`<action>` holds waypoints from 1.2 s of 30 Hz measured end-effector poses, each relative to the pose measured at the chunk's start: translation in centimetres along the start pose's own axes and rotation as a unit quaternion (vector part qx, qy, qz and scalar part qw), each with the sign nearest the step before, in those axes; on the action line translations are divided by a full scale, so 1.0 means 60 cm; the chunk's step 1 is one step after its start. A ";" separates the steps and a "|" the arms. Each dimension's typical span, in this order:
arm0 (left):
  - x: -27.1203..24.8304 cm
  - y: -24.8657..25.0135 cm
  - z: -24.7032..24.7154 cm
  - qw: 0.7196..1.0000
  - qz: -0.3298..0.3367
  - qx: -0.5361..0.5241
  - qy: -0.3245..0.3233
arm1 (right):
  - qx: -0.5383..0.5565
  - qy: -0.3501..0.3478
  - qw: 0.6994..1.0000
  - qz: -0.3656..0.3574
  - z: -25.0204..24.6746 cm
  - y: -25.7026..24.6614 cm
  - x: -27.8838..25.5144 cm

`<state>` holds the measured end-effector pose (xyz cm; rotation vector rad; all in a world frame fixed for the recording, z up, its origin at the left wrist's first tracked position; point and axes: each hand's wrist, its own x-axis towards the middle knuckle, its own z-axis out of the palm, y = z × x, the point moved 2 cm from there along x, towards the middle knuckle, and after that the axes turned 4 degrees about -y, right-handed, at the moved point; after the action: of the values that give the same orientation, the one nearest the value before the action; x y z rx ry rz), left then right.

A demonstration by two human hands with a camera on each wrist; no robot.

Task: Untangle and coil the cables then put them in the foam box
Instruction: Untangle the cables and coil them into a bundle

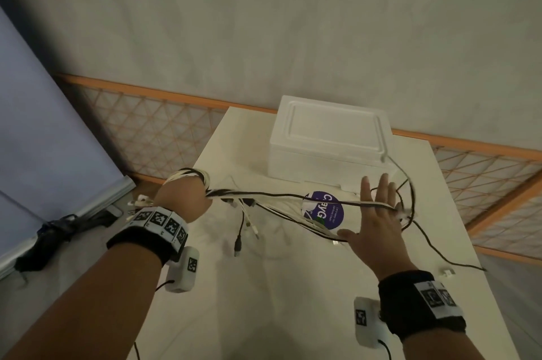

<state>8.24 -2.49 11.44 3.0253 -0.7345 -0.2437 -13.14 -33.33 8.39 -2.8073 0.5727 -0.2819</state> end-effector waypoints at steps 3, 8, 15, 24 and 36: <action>-0.001 -0.030 -0.010 0.998 -0.042 -0.030 0.022 | 0.072 -0.096 0.992 0.036 0.012 0.031 -0.005; -0.020 -0.063 -0.013 0.992 -0.110 -0.038 0.042 | -0.024 -0.234 0.957 0.170 0.041 0.111 -0.057; -0.015 -0.019 0.004 0.997 -0.024 -0.078 0.012 | -0.020 -0.119 0.985 0.128 0.006 0.050 -0.029; -0.079 0.184 -0.032 0.957 0.259 -0.091 0.089 | 0.018 -0.028 0.974 -0.224 -0.001 -0.205 0.035; -0.091 0.214 -0.023 0.829 0.168 -0.449 -0.289 | -0.113 0.102 0.884 -0.442 -0.098 -0.194 0.058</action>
<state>-2.16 -11.41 14.29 1.8732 -0.8285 -1.1406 -7.24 -25.68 17.82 -3.0856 -0.7442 -0.7180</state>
